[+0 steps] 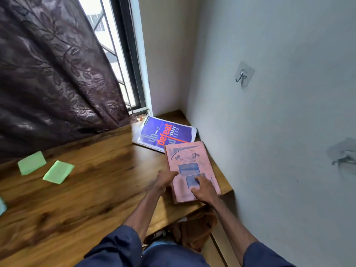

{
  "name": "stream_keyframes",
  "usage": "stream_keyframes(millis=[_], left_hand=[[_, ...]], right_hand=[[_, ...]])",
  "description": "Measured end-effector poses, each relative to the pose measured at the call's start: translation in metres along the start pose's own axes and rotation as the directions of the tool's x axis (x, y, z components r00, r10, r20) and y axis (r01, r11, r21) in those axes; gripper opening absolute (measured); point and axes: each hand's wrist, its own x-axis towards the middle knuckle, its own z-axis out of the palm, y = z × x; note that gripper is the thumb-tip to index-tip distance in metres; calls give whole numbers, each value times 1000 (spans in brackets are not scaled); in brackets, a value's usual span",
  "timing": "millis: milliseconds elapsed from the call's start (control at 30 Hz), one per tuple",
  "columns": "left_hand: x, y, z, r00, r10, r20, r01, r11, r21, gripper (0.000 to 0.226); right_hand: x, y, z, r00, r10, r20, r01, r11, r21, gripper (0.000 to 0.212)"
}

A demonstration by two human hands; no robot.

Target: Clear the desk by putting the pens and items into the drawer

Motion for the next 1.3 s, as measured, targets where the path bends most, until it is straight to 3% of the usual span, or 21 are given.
stream_keyframes(millis=[100,267,400,467,533,600,667,833,967,1133,1300], left_hand=[[-2,2,-4,993,-31,110,48,987,-153,10],[-25,6,-5,988,53,145,-18,973,-231,15],[-49,-12,-28,983,101,150,-59,963,-263,18],[-65,-23,-42,979,122,166,-70,955,-288,26],[-86,-33,-51,974,152,171,-85,934,-346,26],[-104,-39,-56,973,164,160,-90,916,-391,24],[-125,-46,-56,973,184,139,-111,901,-419,28],[-186,-64,-35,974,204,98,-130,859,-495,32],[-239,-89,-8,961,216,172,-86,826,-557,51],[-311,-123,20,932,247,266,-35,790,-612,51],[-375,-153,33,941,257,218,-54,752,-656,44]], right_hand=[[1,0,0,996,28,-85,-21,997,76,45],[-8,7,-9,976,81,-202,-26,964,264,41],[-29,16,-13,923,155,-352,-6,921,389,57],[-39,22,-12,945,187,-270,-33,871,489,73],[-50,30,-11,981,170,-94,-64,741,668,81],[-64,36,-14,995,104,5,-72,646,760,52],[-86,44,-17,998,46,44,-63,592,804,38],[-156,71,-33,994,-62,89,-52,453,890,45],[-222,96,-37,992,-102,72,-40,288,957,35],[-296,127,-26,996,-53,68,-53,251,967,25],[-344,145,-11,995,-28,95,-83,281,956,36]])
